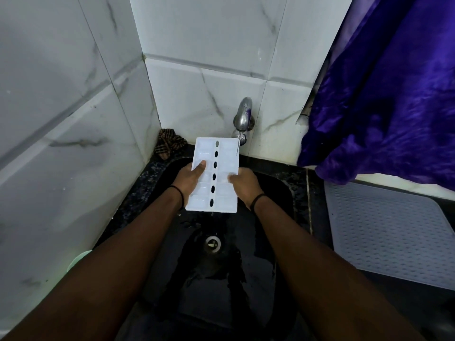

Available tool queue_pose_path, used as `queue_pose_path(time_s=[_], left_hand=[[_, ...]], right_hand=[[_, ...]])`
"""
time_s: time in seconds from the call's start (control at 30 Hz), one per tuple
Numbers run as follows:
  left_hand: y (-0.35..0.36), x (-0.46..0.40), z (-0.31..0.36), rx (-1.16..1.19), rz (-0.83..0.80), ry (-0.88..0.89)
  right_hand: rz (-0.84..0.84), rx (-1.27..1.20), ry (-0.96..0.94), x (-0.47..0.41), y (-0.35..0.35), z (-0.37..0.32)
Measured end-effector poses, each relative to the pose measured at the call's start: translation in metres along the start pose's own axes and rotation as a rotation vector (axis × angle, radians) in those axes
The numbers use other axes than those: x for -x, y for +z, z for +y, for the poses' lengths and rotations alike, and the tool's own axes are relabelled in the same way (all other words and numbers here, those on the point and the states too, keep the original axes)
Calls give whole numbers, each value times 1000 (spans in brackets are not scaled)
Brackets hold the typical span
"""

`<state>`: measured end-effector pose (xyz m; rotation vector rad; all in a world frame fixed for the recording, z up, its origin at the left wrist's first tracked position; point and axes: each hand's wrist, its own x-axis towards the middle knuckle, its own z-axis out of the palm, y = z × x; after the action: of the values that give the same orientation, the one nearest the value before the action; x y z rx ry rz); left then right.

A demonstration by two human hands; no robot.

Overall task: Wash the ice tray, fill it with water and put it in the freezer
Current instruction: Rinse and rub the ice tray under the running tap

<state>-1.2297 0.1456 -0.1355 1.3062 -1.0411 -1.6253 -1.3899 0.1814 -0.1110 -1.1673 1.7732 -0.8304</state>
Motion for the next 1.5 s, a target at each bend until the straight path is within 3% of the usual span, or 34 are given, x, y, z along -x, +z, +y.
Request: queue_pose_path(time_s=[0.3,0.47,0.57,0.67,0.83,1.0,1.13,1.2,1.33,1.5], left_hand=[[3,2,-9,-13,-40,-9],[7,2,-11,19,-19,-66],[4,1,-5,12,14,-73],[1,-1,2,30,19,-62],[12,0,13,40,30,-62],[21,3,19,-8,34,-27],[22,-1,26,-144,90,63],[24,-3,32,-273,116,120],[32,-3,35,-653,109,195],[24,-3,30,-508,115,17]], right_hand=[[-274,-553,239,20,-12,3],[-19,-294,91,18,-3,12],[-58,-163,21,18,0,14],[-157,-267,94,15,-2,7],[-62,-436,122,5,-11,-9],[-94,-449,175,-6,-21,-12],[55,-105,73,-17,-17,-13],[86,-48,106,-19,-11,-12],[-118,-210,327,-9,-5,-6],[-293,-387,381,-1,-23,5]])
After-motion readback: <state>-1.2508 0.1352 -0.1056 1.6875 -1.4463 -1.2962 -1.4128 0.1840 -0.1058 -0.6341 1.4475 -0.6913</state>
